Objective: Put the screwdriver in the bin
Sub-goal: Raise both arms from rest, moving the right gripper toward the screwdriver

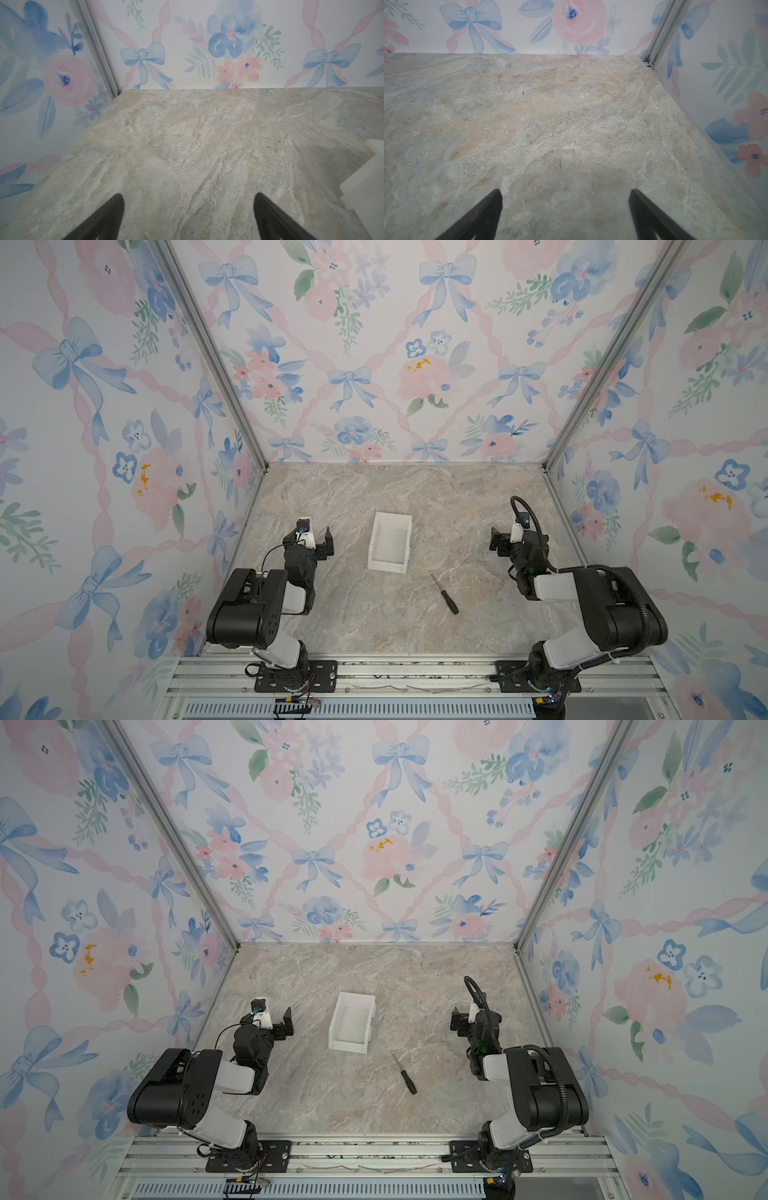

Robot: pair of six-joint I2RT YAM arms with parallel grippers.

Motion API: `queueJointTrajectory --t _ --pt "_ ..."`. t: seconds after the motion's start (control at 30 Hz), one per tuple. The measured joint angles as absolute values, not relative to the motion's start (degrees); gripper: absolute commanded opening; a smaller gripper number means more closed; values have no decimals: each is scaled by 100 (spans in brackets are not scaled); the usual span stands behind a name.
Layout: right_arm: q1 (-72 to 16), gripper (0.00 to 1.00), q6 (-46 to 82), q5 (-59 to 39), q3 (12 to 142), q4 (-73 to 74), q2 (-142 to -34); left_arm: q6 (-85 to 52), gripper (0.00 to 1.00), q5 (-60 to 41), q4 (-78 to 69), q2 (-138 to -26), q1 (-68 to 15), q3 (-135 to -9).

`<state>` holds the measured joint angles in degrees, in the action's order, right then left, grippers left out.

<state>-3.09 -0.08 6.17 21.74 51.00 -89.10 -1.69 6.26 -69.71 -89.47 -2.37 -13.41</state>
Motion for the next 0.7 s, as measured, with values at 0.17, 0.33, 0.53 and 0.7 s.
queueJointTrajectory --t 0.17,0.33,0.53,0.7 --pt "-309 97 -8 617 2174 5103 -8910 -169 98 626 -6965 -8947 -237 -1341" --pt "-309 97 -8 617 2174 5100 -8910 -167 98 622 -6965 -8947 -237 -1341" --pt "-309 97 -8 617 2174 5100 -8910 -154 98 622 -6965 -8947 -237 -1341" --pt "-274 97 -1 617 2180 5076 -8908 -145 98 486 -6652 -8892 -215 -1444"
